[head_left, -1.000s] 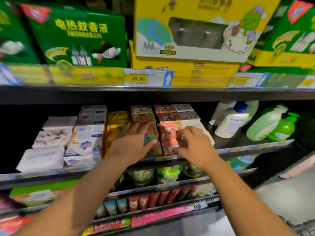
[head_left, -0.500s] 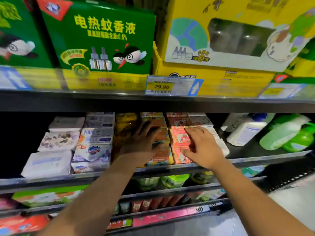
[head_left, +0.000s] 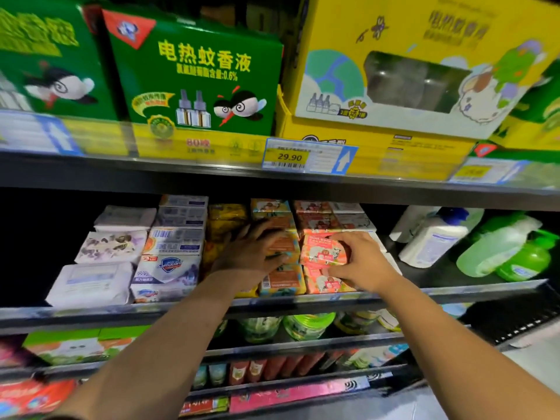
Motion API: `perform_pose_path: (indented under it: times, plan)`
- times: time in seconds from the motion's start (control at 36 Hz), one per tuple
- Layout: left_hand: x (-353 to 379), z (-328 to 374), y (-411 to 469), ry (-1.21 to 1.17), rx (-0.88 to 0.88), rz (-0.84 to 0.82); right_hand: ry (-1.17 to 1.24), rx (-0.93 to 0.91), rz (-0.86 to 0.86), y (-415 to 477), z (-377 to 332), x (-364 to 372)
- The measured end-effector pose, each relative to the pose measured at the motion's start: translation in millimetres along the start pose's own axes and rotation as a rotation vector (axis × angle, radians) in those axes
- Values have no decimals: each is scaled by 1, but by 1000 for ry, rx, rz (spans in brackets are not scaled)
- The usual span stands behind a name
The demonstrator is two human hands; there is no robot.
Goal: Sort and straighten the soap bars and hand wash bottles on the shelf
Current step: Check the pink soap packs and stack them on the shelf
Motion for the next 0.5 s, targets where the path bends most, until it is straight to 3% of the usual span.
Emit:
perform_pose_path:
  times: [0.14,0.31,0.44,0.5]
  plan:
    - [2,-2,2,-5,6,-16,-88,-91,48,2,-19,-16]
    - [-4,-2,-2,-109,-11,-3,210,-22,139,-27,-30,-25]
    - [-34,-11,-11,-858,-188,52,411,65,146,-55,-51,-21]
    - [-56,-16,-17,-972,-178,149,504,103,126,-62,-57,-19]
Point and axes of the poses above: each hand's wrist, its own y-axis towards the middle knuckle, its own x-axis out of the palm, z = x × y, the point moved 6 cm from there along y, towards the middle knuckle, and after that the axes turned 2 degrees about z, right-handed, at the moved point
